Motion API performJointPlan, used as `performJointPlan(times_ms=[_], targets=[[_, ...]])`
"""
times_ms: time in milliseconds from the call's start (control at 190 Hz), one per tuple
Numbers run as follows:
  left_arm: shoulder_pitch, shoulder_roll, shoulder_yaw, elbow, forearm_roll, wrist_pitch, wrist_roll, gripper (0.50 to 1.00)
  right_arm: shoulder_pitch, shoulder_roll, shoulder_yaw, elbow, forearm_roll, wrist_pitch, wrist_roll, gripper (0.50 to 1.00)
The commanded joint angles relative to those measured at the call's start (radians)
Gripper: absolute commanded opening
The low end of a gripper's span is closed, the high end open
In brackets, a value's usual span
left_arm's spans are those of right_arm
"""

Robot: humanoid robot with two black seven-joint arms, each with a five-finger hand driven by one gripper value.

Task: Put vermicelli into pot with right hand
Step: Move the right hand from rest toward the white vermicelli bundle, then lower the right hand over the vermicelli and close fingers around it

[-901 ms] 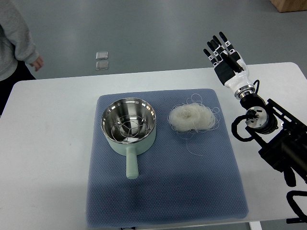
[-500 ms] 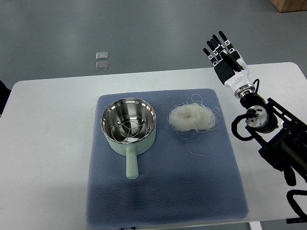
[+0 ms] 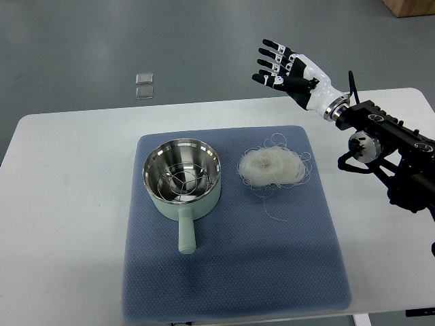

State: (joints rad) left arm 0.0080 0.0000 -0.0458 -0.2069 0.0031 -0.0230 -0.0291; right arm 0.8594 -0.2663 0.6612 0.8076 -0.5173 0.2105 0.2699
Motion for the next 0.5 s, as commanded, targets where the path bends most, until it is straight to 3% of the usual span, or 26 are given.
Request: performJointPlan(times_ms=[0, 205, 284, 495], targets=[[0.000, 0.000, 0.000, -0.002, 0.000, 0.000, 0.000, 1.000, 0.098, -0.071, -0.153, 0.005, -0.173, 0.015, -0.040, 0.928], [0.000, 0.000, 0.000, -0.006, 0.000, 0.000, 0.000, 1.000, 0.348, -0.166, -0.535, 0.012, -0.444, 0.167, -0.112, 0.928], [-0.002, 0.000, 0.000, -0.008, 0.000, -0.002, 0.000, 1.000, 0.464, -0.198, -0.692, 0.053, -0.472, 0.228, -0.167, 0.928], [-0.002, 0.000, 0.000, -0.006, 0.000, -0.002, 0.000, 1.000, 0.561, -0.208, -0.816, 0.105, -0.468, 0.250, -0.199, 0.928]])
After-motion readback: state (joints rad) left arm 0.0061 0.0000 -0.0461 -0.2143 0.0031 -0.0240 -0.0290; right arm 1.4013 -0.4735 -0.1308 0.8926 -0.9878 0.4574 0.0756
